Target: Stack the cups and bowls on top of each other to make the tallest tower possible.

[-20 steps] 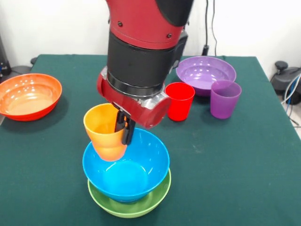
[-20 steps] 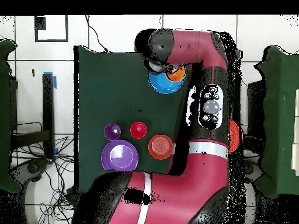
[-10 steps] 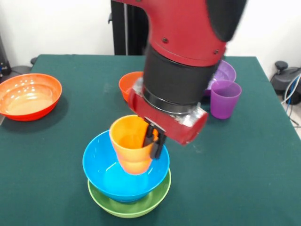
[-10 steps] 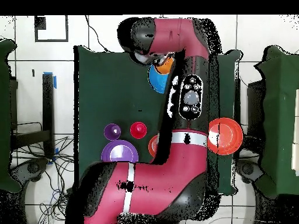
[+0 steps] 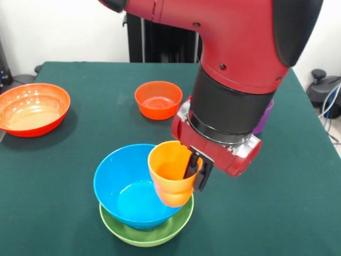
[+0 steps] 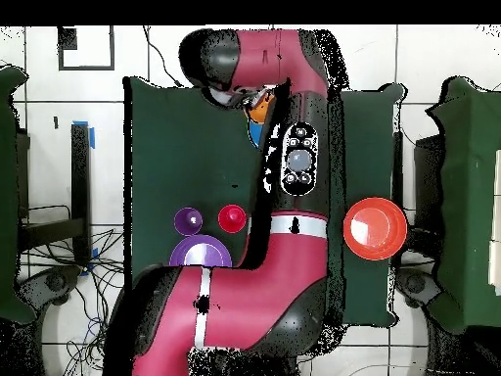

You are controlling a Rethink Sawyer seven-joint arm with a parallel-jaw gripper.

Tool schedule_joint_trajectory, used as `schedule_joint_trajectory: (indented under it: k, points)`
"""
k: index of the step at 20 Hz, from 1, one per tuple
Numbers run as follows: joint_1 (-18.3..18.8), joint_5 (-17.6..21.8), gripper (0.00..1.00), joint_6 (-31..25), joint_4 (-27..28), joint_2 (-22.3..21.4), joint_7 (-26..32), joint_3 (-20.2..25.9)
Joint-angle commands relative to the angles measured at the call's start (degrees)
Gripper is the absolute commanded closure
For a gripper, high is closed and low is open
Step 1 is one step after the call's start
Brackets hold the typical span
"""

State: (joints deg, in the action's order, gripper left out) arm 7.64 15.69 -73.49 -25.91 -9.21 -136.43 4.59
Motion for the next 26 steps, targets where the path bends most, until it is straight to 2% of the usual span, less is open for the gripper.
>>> schedule_joint_trajectory:
  k: [1,7,15,26]
  points:
    - [0.43,-1.50,1.00,2.74,-10.71,-3.22,5.80,2.06]
    - [1.92,-2.21,1.00,7.58,-18.50,-6.99,7.83,1.82]
    - [2.59,-2.00,1.00,9.92,-22.84,-8.93,8.21,2.16]
    - [2.88,-0.42,1.00,11.73,-25.90,-9.80,7.53,1.72]
